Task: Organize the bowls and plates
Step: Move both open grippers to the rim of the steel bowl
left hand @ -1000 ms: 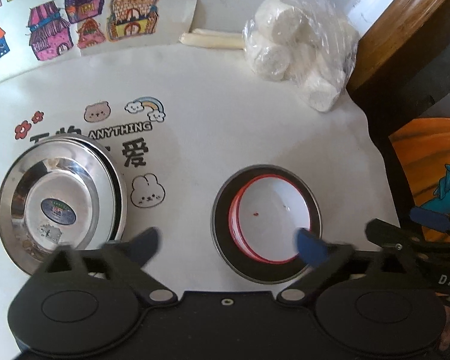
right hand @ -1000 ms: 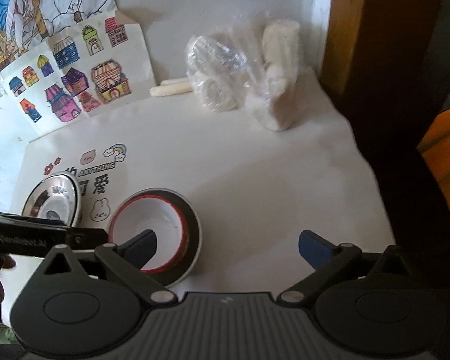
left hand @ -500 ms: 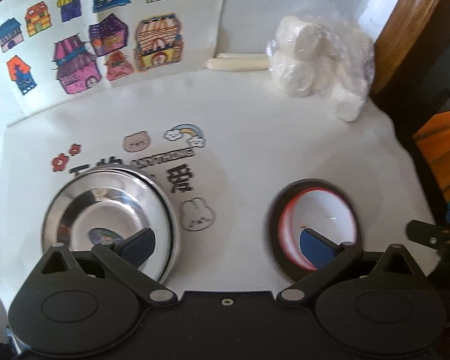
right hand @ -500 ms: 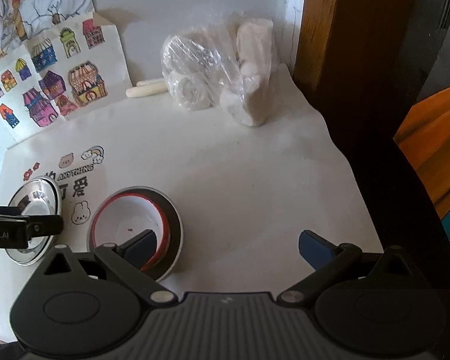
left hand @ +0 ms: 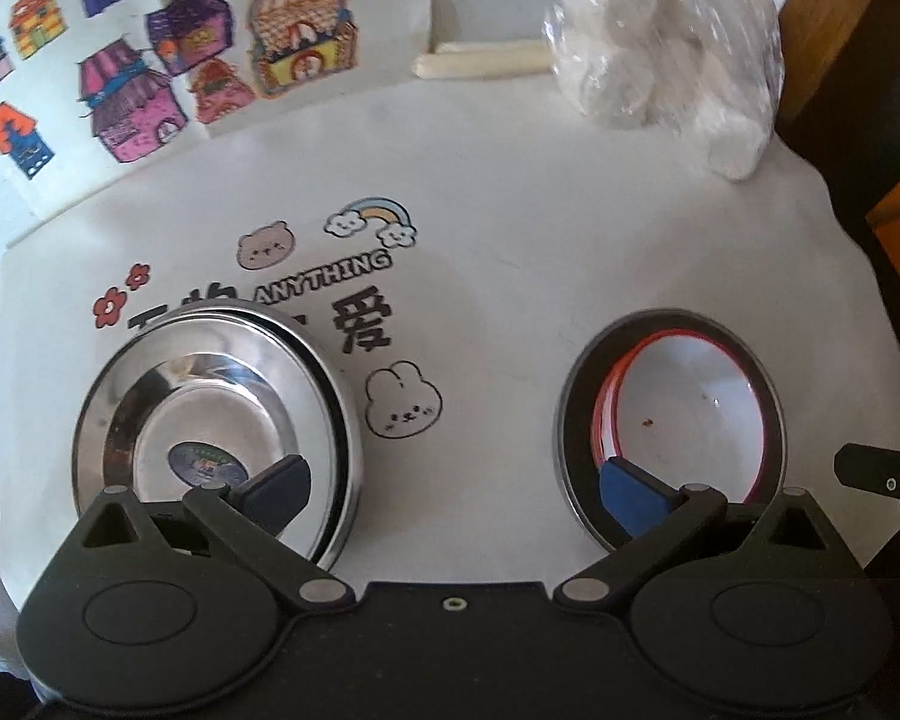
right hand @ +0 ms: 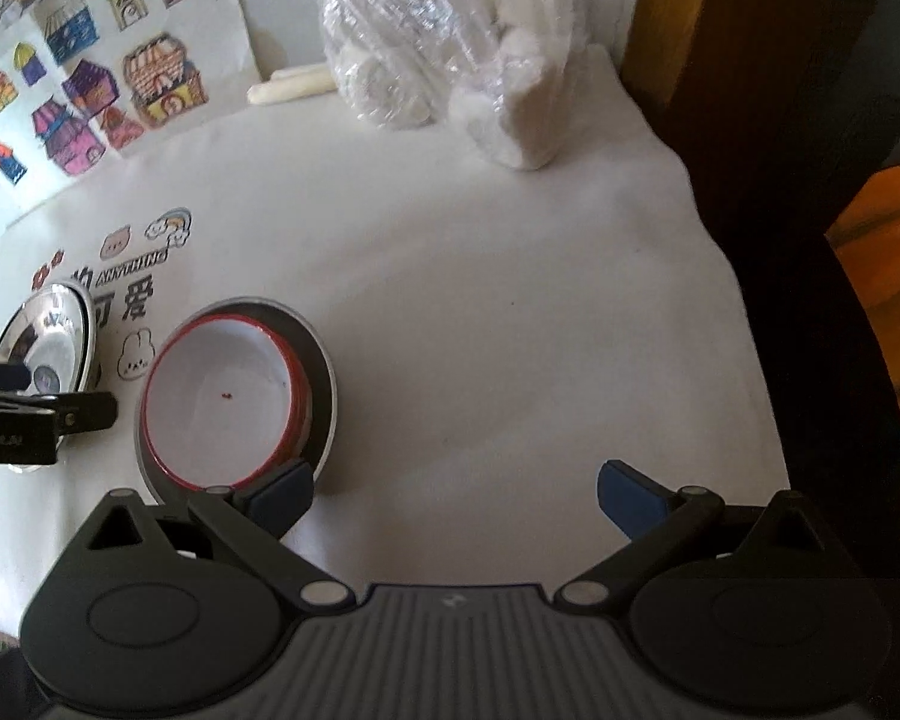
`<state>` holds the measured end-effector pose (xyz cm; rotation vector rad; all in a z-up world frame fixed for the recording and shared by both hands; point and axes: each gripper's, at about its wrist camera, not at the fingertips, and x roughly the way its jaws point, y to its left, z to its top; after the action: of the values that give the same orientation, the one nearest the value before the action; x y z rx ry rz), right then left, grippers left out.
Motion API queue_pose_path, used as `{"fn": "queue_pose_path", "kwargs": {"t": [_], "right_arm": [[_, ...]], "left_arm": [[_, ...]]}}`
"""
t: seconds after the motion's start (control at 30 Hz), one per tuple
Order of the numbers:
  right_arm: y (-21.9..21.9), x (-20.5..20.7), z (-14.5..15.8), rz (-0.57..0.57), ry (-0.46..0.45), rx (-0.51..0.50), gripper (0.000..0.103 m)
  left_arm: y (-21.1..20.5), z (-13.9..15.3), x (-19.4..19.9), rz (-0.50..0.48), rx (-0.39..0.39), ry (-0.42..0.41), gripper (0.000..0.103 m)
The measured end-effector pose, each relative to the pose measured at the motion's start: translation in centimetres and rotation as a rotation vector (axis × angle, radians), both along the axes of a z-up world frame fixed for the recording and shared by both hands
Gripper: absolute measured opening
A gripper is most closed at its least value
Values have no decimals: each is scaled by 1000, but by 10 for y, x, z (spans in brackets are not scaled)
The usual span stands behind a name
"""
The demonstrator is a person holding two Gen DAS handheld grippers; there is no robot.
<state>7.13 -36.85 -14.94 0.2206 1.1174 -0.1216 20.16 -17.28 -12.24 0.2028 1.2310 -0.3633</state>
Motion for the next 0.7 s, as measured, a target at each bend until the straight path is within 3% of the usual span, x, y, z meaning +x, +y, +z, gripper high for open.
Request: {"fn": "queue_pose_path", "kwargs": {"t": [0.43,0.7], "right_arm": [[-2,21,-16,114,59,40,103],[1,30,-22,159,84,45,103]], "left_arm": [[-8,-13,1,29,83,42,102],[-9,-17,0,49,67,74,102]]}}
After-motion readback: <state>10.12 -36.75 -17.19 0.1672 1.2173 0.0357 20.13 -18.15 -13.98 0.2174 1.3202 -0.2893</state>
